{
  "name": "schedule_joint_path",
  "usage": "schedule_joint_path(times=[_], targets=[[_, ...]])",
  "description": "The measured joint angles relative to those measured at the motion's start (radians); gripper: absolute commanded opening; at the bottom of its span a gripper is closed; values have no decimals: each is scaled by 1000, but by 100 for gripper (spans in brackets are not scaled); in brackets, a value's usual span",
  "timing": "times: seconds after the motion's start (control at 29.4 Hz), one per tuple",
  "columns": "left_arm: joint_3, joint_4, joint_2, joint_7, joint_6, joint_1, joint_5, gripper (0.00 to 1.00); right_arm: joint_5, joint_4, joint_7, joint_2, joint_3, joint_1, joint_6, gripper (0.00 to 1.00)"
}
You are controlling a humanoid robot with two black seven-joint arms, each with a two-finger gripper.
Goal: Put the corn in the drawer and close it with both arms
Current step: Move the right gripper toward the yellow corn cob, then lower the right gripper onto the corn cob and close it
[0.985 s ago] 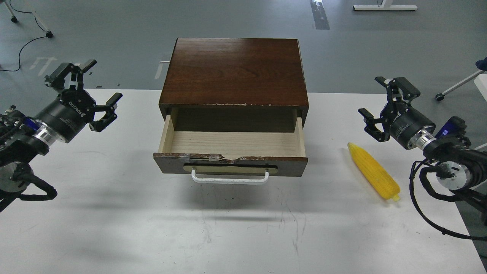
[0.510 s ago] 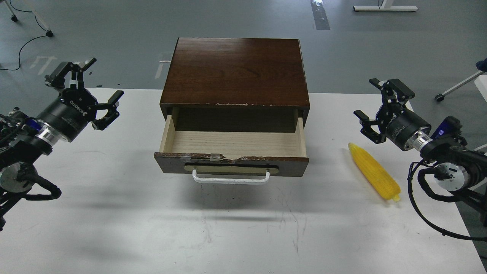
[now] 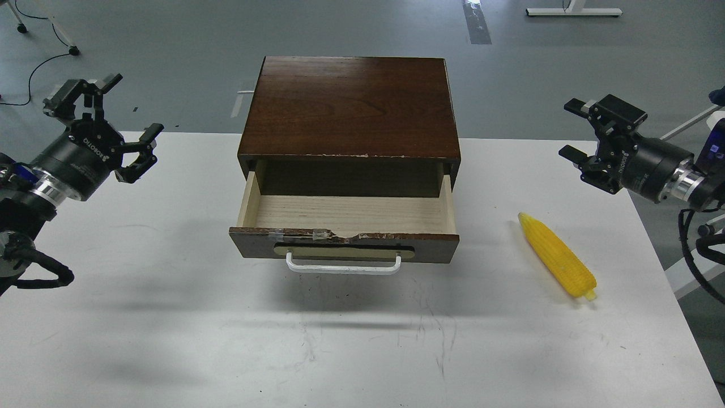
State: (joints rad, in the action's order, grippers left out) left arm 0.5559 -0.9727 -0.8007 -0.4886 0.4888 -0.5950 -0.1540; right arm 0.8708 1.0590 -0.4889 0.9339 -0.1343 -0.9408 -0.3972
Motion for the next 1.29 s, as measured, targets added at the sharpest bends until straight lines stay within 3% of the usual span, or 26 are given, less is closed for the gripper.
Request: schedule_joint_path(times=[0.17,0.31,0.78,0.99,1.02,1.22,1.29], targets=[[1,-4,4,0,0,0,-11,100,389,20,0,30,38,-12,0,100],[1,-6,4,0,0,0,-12,100,537,-18,0,23,145,-34,0,100],[1,-6,5,0,0,5,-12,100,576,-126,0,-111,264,-45,69,98],[2,-6,3,0,0,5,-12,100,576,-166,0,-158,326,-41,114,90],[2,-6,3,0,0,5,-12,100,576,-170,0,-162,332,-40,115,86],[4,-6,3,0,0,5,-12,100,574,-174,0,-172,349,-38,124,32],[4,-6,3,0,0,5,-12,100,574,-173,0,-173,356,-38,130,19]])
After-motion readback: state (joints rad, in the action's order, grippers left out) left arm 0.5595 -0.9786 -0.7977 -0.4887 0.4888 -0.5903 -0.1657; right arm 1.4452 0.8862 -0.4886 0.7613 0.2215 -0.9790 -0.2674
